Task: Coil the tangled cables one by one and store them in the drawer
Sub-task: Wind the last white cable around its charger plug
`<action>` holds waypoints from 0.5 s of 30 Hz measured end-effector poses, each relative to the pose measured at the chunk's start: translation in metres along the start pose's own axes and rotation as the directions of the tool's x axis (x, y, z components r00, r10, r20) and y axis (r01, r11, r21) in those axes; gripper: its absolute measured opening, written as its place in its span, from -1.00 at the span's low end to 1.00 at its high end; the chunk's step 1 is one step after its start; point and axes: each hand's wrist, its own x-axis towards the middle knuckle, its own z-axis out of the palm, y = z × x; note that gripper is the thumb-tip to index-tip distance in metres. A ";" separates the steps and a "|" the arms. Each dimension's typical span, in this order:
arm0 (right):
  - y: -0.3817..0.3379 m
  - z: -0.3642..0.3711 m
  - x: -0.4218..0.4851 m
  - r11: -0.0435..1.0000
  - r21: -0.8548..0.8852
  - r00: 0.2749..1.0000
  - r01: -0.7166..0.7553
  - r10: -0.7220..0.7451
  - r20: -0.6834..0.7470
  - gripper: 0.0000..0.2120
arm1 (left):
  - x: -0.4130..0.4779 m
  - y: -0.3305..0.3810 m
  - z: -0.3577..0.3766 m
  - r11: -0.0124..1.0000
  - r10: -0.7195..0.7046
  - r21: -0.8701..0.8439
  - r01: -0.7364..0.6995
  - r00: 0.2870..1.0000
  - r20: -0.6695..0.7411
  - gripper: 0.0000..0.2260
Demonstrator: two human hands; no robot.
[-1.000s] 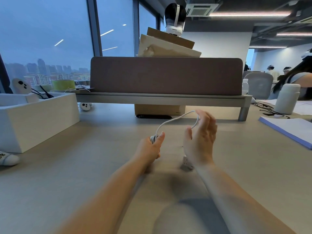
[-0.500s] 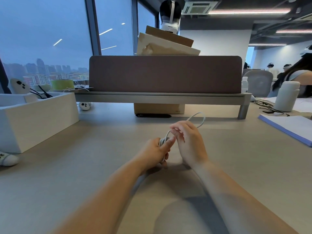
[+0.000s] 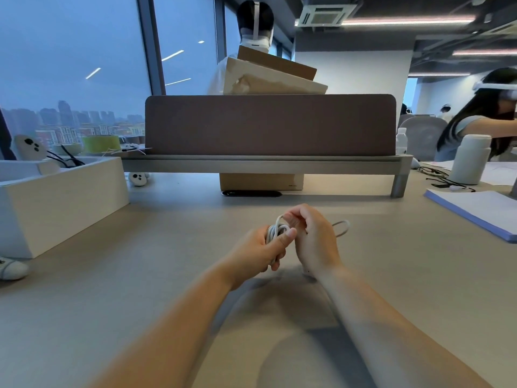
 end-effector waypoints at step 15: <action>-0.009 0.008 -0.009 0.992 0.074 0.990 0.098 -0.105 0.091 -0.86 | 0.012 -0.010 -0.008 0.976 -0.091 -0.219 0.004 0.916 -0.390 -0.65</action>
